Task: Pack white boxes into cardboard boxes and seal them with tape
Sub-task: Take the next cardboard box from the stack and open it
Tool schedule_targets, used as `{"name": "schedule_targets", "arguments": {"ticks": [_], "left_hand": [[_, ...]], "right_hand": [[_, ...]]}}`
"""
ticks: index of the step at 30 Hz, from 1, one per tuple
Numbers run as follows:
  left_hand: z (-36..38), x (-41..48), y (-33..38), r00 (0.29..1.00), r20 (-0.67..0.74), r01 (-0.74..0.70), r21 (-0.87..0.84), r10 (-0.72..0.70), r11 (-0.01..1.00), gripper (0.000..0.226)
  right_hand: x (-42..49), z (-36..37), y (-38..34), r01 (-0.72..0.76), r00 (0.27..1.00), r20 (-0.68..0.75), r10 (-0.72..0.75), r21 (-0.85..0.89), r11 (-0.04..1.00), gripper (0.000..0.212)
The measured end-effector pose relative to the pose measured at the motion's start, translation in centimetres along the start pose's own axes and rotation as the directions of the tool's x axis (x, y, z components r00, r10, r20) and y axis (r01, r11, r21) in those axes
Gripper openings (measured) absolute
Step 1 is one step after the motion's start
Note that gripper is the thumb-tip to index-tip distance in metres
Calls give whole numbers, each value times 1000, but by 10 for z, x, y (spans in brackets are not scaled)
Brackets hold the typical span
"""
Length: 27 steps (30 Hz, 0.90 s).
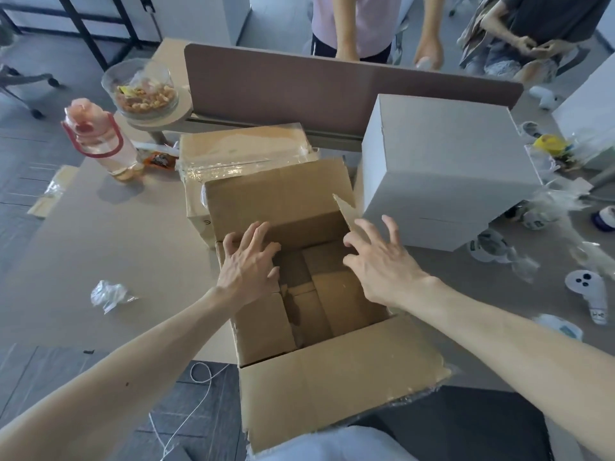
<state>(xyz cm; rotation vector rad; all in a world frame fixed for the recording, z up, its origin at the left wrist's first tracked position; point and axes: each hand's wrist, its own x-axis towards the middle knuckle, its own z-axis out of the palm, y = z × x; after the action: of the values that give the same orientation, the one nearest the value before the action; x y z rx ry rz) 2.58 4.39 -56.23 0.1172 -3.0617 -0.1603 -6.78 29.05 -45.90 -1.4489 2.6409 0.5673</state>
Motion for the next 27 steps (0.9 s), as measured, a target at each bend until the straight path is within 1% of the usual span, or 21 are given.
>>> {"name": "schedule_targets", "arguments": {"ticks": [1,2,4,6,7,9,10,12,16,19,21,24,27], "left_hand": [[0,1,8,999,16,-28,6,27,1000,34],[1,2,16,996,69,-60,-2,60,998,33],[5,1,31,956,262,-124,-38,129,992,34],[12,0,43,871,463,-171,-25,163,985,38],[15,-1,47,822,548,-184,4,152,983,41],[18,-2,54,746,659,-194,79,95,978,50],[18,-3,57,726,684,-189,109,64,976,52],[11,-6,63,735,677,-175,142,33,974,52],[-10,-5,78,803,596,-193,234,17,953,43],[-33,-1,86,844,535,-116,232,-27,966,32],[-52,-3,84,874,481,-41,212,-67,976,25],[-79,-16,70,912,390,49,210,-130,976,18],[-98,-37,47,932,304,135,207,-195,969,8]], "right_hand": [[-4,-1,12,-21,1000,-14,21,-3,1000,31],[-9,-2,23,-42,999,-24,42,-6,999,31],[-16,2,45,-77,997,-28,77,6,997,29],[-22,11,64,-107,994,-15,107,21,994,32],[-25,15,72,-112,994,-16,112,19,994,36],[-30,23,82,-106,994,-34,107,28,994,42],[-33,27,84,-97,994,-48,99,42,994,44],[-37,34,85,-75,995,-67,80,78,994,50],[-45,45,83,-32,993,-99,55,222,975,58],[-47,52,83,10,992,-122,39,376,926,56],[-46,52,83,27,989,-139,40,446,894,56],[-38,49,78,37,987,-153,45,491,870,53],[-28,48,71,55,986,-167,30,484,874,47]]}}
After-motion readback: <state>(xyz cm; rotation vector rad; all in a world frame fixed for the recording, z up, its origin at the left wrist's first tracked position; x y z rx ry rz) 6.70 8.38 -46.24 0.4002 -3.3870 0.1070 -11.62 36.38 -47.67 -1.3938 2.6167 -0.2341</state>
